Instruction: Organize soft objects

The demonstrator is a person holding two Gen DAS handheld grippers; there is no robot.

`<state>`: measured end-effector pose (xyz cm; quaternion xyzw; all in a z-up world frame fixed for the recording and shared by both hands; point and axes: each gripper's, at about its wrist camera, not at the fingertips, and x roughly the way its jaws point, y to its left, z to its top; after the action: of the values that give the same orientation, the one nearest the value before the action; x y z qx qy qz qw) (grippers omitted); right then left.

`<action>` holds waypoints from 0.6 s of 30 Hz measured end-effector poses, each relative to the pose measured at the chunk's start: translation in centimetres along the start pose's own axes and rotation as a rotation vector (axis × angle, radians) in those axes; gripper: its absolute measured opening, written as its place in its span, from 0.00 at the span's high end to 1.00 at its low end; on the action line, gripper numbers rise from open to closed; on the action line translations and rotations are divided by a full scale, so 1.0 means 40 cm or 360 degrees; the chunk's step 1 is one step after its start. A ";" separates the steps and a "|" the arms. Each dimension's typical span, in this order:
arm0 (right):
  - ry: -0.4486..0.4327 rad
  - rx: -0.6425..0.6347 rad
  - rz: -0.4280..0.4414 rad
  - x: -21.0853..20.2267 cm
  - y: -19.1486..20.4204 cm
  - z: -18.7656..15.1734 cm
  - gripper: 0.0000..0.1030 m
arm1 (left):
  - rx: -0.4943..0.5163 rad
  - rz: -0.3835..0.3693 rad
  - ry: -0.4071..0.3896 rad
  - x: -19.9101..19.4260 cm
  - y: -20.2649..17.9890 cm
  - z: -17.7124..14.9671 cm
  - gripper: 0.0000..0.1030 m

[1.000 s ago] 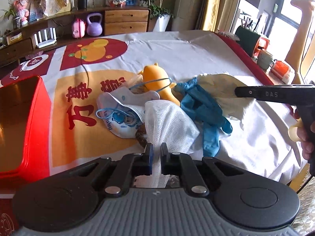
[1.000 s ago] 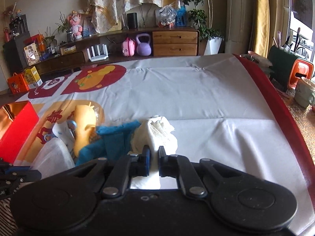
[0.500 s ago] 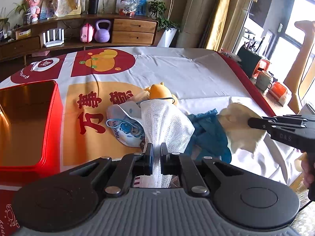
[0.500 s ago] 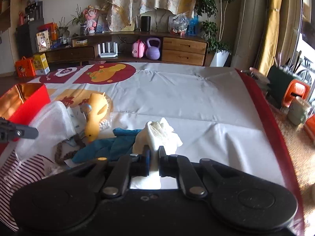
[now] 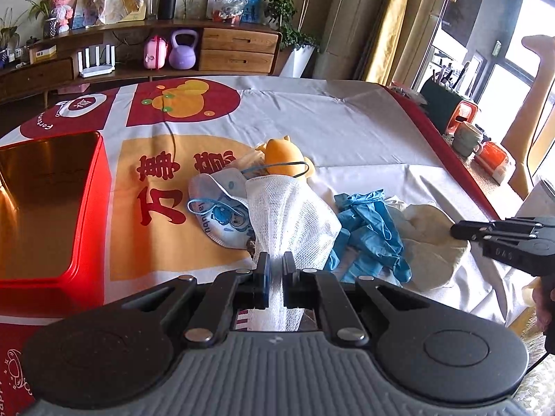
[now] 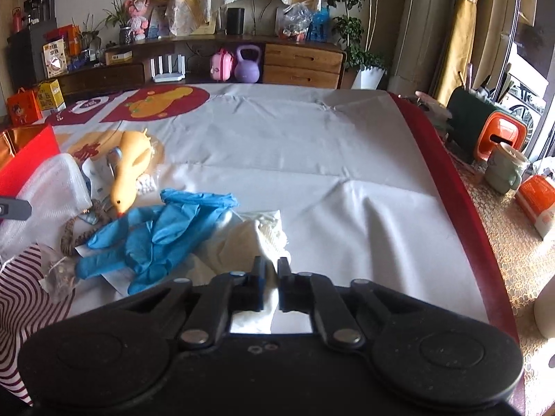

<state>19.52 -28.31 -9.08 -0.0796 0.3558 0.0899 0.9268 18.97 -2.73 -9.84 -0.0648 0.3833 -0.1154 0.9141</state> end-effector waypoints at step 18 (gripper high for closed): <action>0.0087 0.0181 0.0119 0.085 -0.057 0.021 0.48 | -0.0005 -0.0009 0.0023 0.005 -0.007 -0.009 0.94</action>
<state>23.05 -29.99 -10.56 -0.0160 0.3881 0.1020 0.9158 18.80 -3.06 -10.15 -0.0664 0.3899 -0.1178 0.9109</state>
